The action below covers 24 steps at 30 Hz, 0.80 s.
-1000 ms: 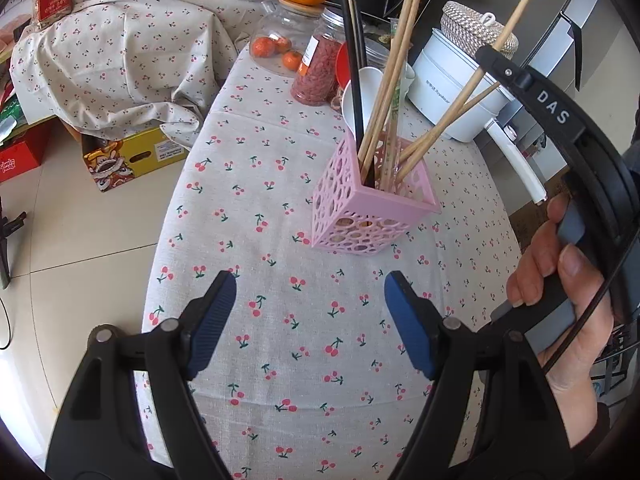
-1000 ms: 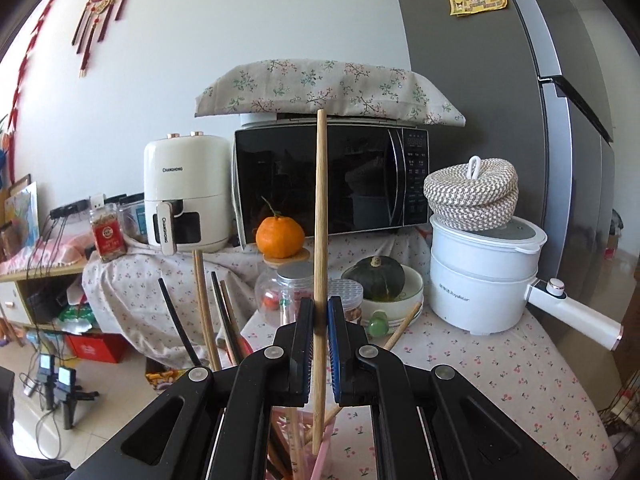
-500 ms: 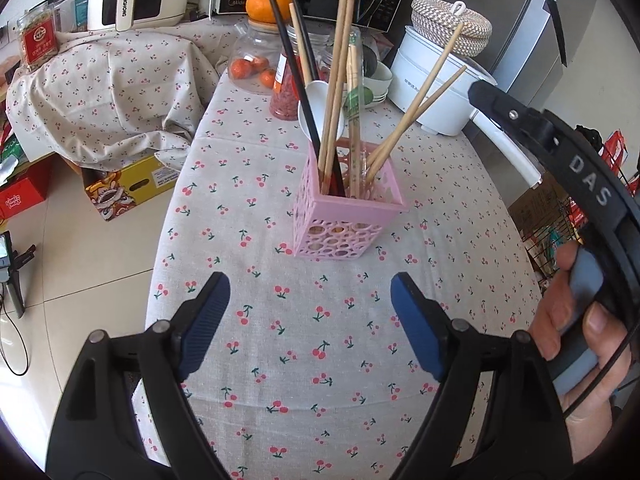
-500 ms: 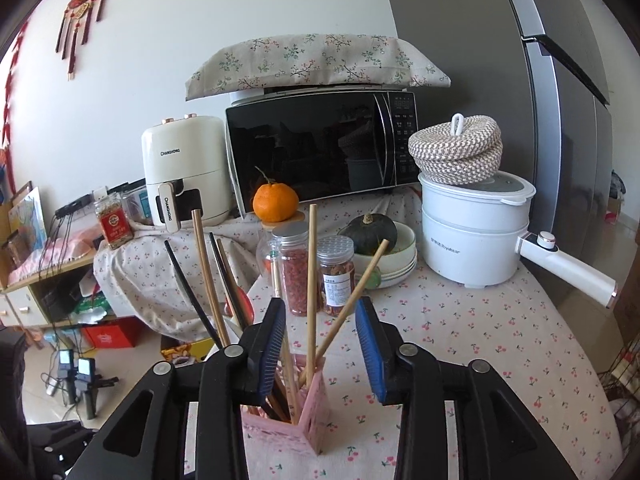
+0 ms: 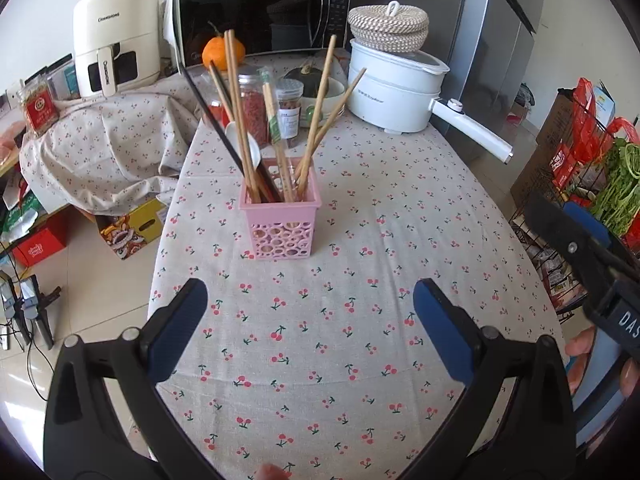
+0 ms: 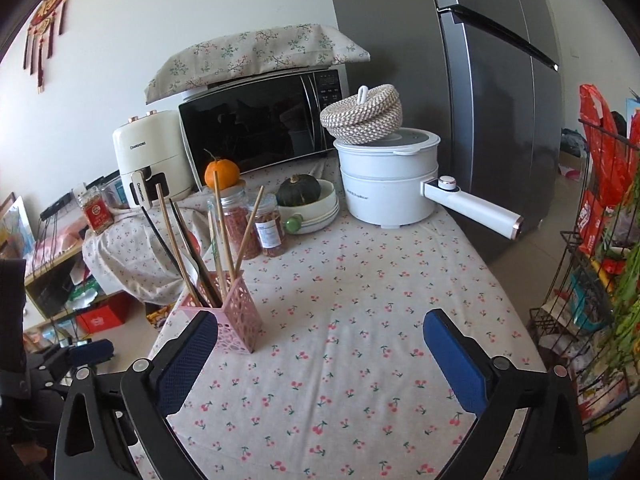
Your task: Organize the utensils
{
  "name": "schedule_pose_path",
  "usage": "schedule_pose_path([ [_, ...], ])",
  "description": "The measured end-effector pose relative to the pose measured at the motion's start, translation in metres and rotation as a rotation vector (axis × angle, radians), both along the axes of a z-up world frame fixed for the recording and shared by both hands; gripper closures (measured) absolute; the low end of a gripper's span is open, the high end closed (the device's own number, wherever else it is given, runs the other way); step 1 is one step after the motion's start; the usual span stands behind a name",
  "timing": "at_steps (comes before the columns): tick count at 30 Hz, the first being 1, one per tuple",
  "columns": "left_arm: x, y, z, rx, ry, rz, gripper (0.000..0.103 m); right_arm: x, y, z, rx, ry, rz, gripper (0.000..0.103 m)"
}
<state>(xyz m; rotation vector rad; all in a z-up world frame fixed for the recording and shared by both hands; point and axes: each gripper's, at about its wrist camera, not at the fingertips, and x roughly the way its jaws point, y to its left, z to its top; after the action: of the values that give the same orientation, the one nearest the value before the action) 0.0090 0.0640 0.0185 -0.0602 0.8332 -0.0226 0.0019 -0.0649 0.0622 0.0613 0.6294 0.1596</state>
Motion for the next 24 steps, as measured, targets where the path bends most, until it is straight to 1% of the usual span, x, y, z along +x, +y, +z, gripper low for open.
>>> schedule_pose_path([
  [1, -0.004, -0.005, 0.008, 0.003, -0.03, -0.005, 0.001, -0.004, -0.002, 0.003, -0.014, 0.002, -0.011, 0.0],
  [3, -0.013, -0.016, 0.017, 0.037, -0.084, -0.005, 0.001, -0.01, -0.003, 0.008, -0.039, 0.008, -0.026, 0.0],
  [4, -0.018, -0.018, 0.018, 0.038, -0.117, 0.005, 0.001, -0.012, -0.006, 0.01, -0.034, 0.005, -0.032, 0.0],
  [5, -0.02, -0.018, 0.017, 0.033, -0.13, 0.019, 0.001, -0.014, -0.008, 0.013, -0.039, 0.003, -0.041, 0.0],
  [8, -0.014, -0.014, 0.01, -0.019, -0.087, 0.02, 0.001, -0.017, -0.012, 0.017, -0.054, -0.011, -0.059, 0.0],
  [12, -0.01, -0.008, 0.005, -0.011, -0.062, 0.053, 0.001, -0.015, -0.015, 0.019, -0.061, -0.003, -0.054, 0.0],
  [15, -0.012, -0.004, 0.008, -0.032, -0.071, 0.07, 0.001, -0.013, -0.015, 0.018, -0.058, 0.006, -0.042, 0.0],
  [20, -0.014, -0.001, 0.014, -0.026, -0.1, 0.085, 0.001, -0.011, -0.014, 0.018, -0.056, 0.0, -0.052, 0.0],
  [24, -0.014, 0.002, 0.014, -0.03, -0.102, 0.092, 0.001, -0.01, -0.014, 0.017, -0.058, 0.008, -0.057, 0.0],
])
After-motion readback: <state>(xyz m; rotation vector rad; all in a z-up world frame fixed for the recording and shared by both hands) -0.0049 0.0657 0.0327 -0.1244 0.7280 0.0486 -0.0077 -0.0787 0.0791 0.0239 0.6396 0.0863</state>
